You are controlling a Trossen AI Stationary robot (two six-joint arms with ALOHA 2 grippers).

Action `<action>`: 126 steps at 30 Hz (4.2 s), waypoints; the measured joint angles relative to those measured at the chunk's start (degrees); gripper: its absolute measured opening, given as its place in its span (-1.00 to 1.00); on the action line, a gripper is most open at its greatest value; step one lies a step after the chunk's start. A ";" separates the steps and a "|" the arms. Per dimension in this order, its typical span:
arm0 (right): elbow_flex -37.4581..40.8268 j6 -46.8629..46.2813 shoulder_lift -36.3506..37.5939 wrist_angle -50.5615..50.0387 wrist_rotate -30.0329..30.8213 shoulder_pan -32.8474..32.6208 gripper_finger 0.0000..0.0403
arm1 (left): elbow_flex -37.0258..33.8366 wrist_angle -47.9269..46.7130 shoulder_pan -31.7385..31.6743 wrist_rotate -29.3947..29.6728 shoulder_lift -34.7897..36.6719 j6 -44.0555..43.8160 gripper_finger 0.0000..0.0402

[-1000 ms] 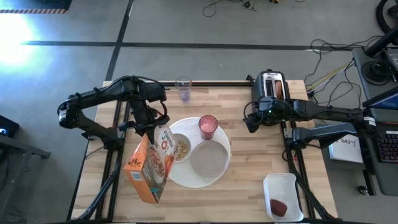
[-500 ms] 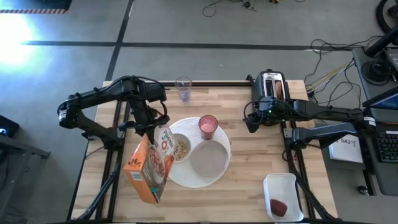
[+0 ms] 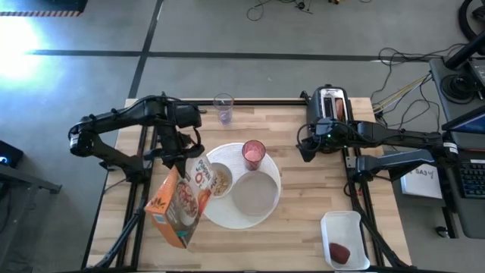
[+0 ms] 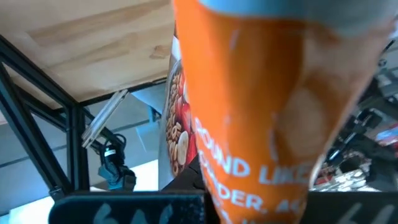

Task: Arrange a breakfast setting
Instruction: Pour the cereal from the orange cereal box into the white bowl

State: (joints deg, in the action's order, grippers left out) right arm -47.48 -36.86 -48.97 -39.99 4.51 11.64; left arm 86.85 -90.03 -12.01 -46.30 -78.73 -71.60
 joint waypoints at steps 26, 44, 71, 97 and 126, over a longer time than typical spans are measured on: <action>0.00 0.00 0.02 0.00 0.01 0.00 -0.13 | 0.00 -0.01 25.30 27.41 4.30 -5.25 -1.00; 0.00 0.00 0.02 0.00 0.01 0.02 -0.13 | 0.00 0.00 43.30 49.28 3.86 -16.79 -1.00; 0.00 0.00 0.00 0.00 0.00 0.01 -0.13 | -7.21 -0.02 54.84 69.33 3.82 -29.67 -1.00; 0.00 0.00 0.02 0.00 0.01 0.01 -0.13 | -3.37 0.12 57.85 76.06 3.82 -29.42 -1.00; 0.00 0.00 0.02 0.00 0.00 0.01 -0.13 | -3.74 0.02 58.33 105.27 15.53 -12.83 -1.00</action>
State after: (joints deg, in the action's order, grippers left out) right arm -47.48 -36.86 -48.95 -39.99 4.51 11.65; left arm 83.11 -90.00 46.32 58.97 -63.20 -84.43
